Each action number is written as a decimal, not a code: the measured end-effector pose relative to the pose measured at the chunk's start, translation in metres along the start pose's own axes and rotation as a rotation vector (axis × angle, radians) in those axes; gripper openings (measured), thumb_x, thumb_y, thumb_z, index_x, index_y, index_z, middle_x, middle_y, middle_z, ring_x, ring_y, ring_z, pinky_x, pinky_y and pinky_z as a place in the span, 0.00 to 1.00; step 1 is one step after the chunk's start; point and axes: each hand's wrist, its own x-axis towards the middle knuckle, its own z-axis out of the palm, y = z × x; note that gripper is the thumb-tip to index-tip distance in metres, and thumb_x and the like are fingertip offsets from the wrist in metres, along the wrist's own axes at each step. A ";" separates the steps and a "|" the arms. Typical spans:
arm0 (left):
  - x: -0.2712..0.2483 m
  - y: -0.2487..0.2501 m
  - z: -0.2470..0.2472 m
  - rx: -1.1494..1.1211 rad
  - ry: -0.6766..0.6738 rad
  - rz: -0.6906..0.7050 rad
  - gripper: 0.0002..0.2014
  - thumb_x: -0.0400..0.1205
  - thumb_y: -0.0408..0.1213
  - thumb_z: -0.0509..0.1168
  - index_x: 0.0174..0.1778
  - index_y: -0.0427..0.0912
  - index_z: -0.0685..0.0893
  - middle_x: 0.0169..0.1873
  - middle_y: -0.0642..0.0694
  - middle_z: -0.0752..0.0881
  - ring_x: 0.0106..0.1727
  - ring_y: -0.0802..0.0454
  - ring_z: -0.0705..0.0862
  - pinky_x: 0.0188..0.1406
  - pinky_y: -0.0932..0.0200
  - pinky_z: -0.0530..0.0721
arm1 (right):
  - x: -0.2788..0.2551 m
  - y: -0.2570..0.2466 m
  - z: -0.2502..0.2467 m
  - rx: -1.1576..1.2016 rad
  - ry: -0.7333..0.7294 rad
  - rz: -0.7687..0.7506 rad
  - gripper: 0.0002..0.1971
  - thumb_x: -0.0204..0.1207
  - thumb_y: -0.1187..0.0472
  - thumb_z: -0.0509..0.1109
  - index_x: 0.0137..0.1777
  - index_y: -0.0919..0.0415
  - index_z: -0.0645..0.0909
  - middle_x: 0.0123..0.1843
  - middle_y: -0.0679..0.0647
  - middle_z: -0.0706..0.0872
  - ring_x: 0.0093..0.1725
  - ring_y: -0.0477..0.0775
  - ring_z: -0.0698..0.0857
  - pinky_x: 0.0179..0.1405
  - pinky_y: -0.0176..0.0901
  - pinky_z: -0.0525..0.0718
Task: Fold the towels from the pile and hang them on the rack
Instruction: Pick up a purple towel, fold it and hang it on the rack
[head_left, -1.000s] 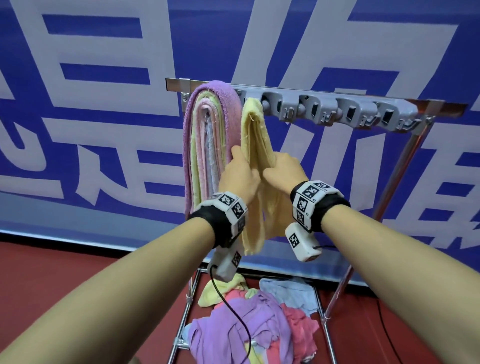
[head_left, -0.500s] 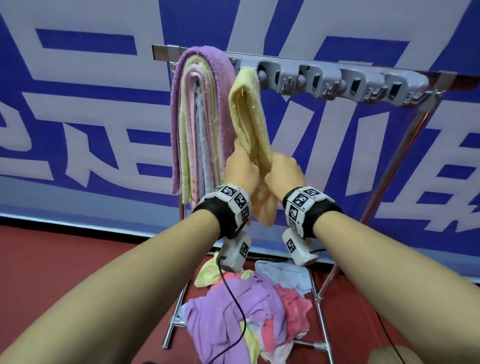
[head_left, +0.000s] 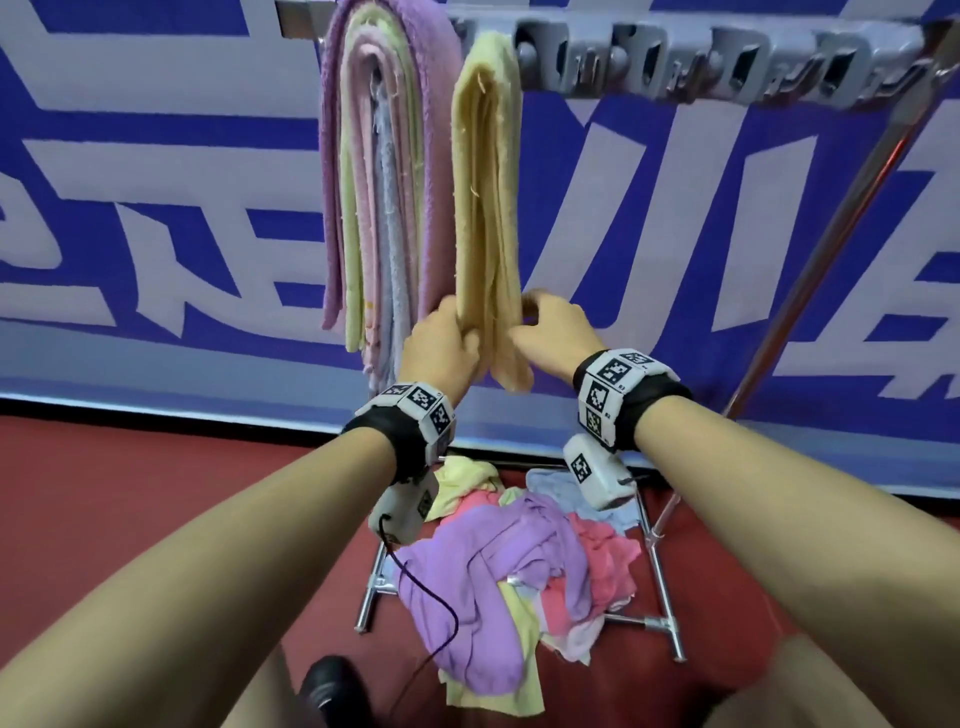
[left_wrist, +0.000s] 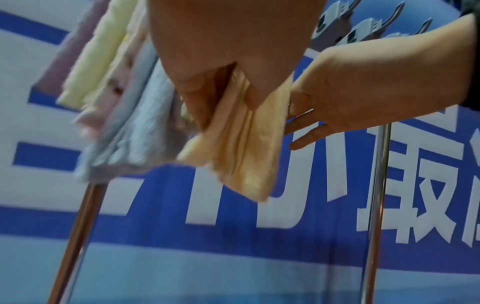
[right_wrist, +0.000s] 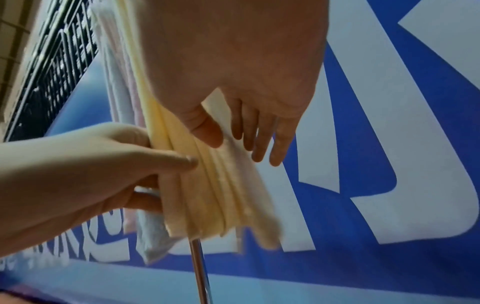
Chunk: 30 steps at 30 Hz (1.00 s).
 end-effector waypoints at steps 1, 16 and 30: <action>-0.008 -0.016 0.011 0.001 -0.064 -0.033 0.10 0.80 0.36 0.63 0.57 0.42 0.79 0.47 0.40 0.89 0.51 0.35 0.86 0.51 0.45 0.83 | -0.002 0.008 0.010 0.003 -0.027 -0.010 0.23 0.74 0.54 0.70 0.71 0.48 0.81 0.67 0.48 0.88 0.66 0.55 0.86 0.64 0.51 0.85; -0.113 -0.166 0.219 0.215 -0.406 0.082 0.21 0.87 0.44 0.62 0.73 0.38 0.76 0.71 0.41 0.79 0.72 0.41 0.77 0.65 0.48 0.77 | -0.052 0.281 0.186 -0.242 -0.248 0.233 0.28 0.82 0.54 0.71 0.79 0.61 0.70 0.78 0.60 0.77 0.77 0.64 0.76 0.70 0.55 0.77; -0.104 -0.190 0.363 0.185 -0.635 0.060 0.23 0.86 0.39 0.63 0.76 0.34 0.74 0.74 0.36 0.76 0.75 0.39 0.74 0.67 0.44 0.76 | -0.046 0.429 0.260 -0.316 -0.397 0.573 0.19 0.82 0.47 0.73 0.61 0.64 0.84 0.56 0.65 0.89 0.57 0.67 0.89 0.51 0.50 0.86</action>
